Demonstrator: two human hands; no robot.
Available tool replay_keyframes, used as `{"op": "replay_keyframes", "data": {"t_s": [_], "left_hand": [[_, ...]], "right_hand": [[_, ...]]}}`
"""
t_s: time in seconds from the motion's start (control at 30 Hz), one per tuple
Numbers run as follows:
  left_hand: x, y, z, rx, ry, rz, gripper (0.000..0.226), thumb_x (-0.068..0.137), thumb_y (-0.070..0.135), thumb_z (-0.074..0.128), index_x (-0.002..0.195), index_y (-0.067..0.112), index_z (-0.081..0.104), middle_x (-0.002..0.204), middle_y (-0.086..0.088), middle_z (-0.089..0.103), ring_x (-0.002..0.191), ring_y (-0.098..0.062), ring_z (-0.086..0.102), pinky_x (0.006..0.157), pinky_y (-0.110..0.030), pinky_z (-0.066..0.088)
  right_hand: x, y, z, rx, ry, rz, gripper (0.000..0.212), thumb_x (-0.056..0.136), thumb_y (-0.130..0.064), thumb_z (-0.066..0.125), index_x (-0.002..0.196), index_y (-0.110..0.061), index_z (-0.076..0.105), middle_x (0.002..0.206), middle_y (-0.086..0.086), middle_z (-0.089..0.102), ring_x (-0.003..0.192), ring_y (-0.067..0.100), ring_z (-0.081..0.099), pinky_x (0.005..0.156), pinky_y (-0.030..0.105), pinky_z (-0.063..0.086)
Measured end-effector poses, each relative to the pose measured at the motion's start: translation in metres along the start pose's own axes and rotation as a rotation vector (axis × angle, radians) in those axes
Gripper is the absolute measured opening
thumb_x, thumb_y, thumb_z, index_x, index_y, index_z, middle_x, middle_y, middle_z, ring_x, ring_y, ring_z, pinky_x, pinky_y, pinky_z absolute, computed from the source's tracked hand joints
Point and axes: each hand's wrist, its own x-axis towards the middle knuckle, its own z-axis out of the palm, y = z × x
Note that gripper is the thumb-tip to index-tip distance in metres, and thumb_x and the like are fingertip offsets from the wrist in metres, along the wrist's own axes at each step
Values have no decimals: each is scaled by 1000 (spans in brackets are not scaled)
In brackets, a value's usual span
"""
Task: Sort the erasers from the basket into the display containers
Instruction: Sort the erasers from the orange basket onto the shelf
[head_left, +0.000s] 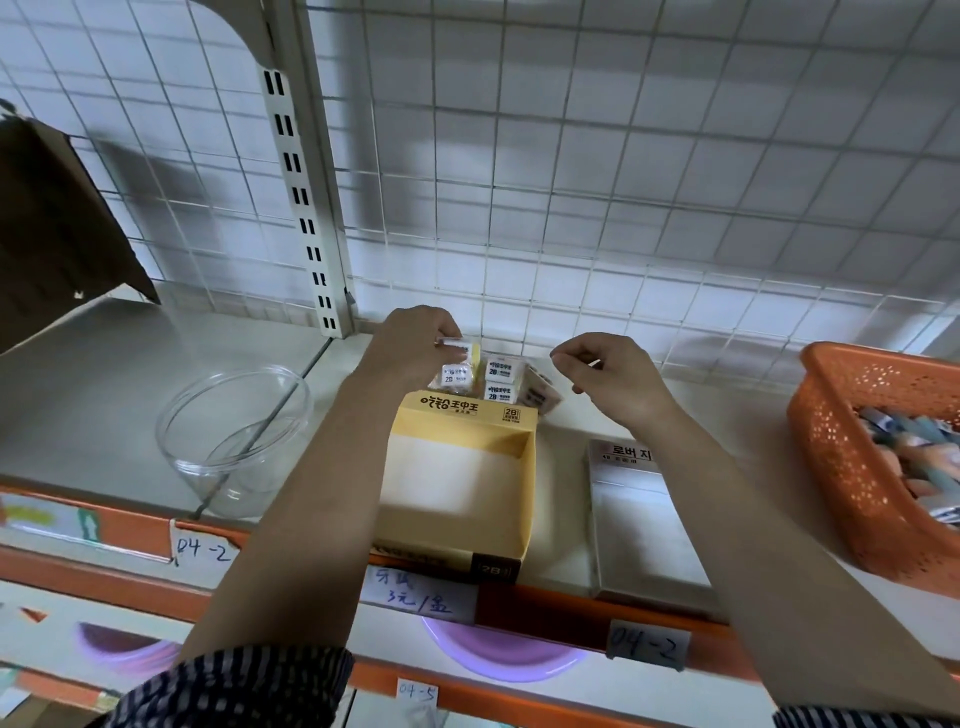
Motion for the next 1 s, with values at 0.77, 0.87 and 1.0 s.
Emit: {"op": "replay_keyframes", "data": {"t_s": [0.77,0.87,1.0], "left_hand": [[10,152,80,-89,15,412,16,94,30,59,93,19,71,94,6,70,87,-14,62,82,-35,51],[10,186,107,-107,-16,463,16,94,30,59,94,19,70,94,7,70,87,-14,62,82,-35,51],[8,228,138,-112,-34,519,17,94,30,59,95,18,71,94,4,71,87,-15,63,81,-34,51]], "right_hand": [[-42,35,-145,-42,230,31,8,92,-20,62,95,-19,70,83,-3,67,66,14,63,64,29,48],[-55,57,-184,-108,281,42,9,91,-18,63,95,-17,71,80,-3,68,68,14,63,65,28,47],[-73,88,-231,-155,338,85,8,90,-20,65,93,-18,72,78,-4,67,70,13,62,68,29,50]]}}
